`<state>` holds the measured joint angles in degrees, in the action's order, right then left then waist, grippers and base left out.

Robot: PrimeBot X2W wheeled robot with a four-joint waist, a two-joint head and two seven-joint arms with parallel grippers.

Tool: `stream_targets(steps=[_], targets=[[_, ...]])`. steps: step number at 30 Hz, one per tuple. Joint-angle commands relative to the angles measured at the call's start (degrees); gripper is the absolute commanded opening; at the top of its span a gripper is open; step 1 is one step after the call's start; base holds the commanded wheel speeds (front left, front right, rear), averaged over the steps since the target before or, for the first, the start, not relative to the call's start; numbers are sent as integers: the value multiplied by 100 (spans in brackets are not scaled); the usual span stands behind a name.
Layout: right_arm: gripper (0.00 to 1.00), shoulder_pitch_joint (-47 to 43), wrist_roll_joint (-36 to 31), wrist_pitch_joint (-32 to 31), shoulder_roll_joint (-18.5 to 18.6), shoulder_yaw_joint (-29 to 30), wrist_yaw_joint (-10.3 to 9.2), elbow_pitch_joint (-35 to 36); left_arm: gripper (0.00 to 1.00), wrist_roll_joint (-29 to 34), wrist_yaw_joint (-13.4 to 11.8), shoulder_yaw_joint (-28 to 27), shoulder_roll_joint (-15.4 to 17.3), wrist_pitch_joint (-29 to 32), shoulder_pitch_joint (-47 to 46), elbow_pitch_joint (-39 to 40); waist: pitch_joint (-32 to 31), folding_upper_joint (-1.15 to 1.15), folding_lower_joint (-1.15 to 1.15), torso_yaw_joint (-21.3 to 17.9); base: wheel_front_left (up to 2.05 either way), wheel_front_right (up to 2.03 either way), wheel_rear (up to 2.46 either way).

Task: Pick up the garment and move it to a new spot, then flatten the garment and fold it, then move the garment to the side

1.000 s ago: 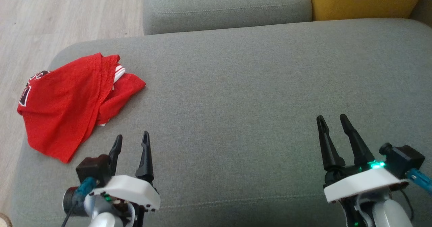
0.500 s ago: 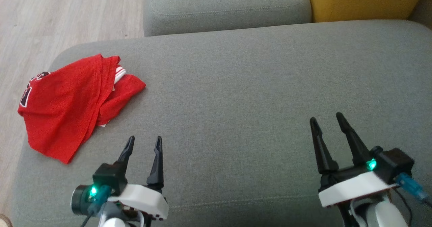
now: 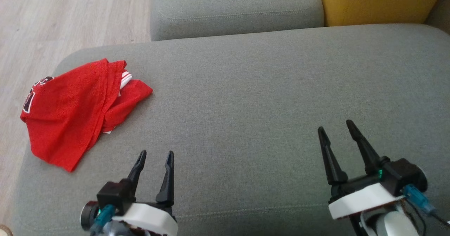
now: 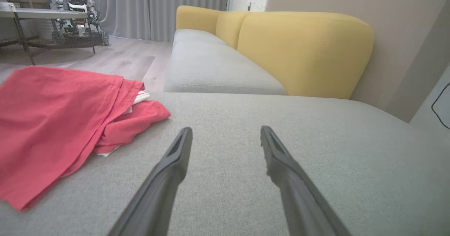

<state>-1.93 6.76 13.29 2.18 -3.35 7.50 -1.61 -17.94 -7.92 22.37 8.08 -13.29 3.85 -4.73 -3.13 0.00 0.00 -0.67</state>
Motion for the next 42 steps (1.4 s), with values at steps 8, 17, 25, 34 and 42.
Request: stream_targets(steps=[8, 17, 25, 34, 42], targets=[[100, 121, 353, 171, 70, -401, -1, -304, 100, 174, 453, -663, -331, -171, -52, -352, -51, 0, 0, -10, 0, 0, 0], [100, 198, 950, 171, 70, -352, -1, -593, 100, -14, 511, -1153, -505, -171, -61, -649, -65, 0, 0, 9, 0, 0, 0], [100, 240, 1157, 171, 70, -274, -1, -689, 100, -402, 456, -1260, -518, -171, -18, -523, -30, 0, 0, 3, 0, 0, 0], [100, 234, 1044, 171, 70, -207, -1, -669, 100, -339, 427, -1204, -519, -171, -41, -508, -14, 0, 0, 46, 0, 0, 0], [100, 163, 1124, 171, 70, -149, -1, -632, 100, -88, 430, -1271, -520, -171, -75, -469, -15, 0, 0, 551, 0, 0, 0]])
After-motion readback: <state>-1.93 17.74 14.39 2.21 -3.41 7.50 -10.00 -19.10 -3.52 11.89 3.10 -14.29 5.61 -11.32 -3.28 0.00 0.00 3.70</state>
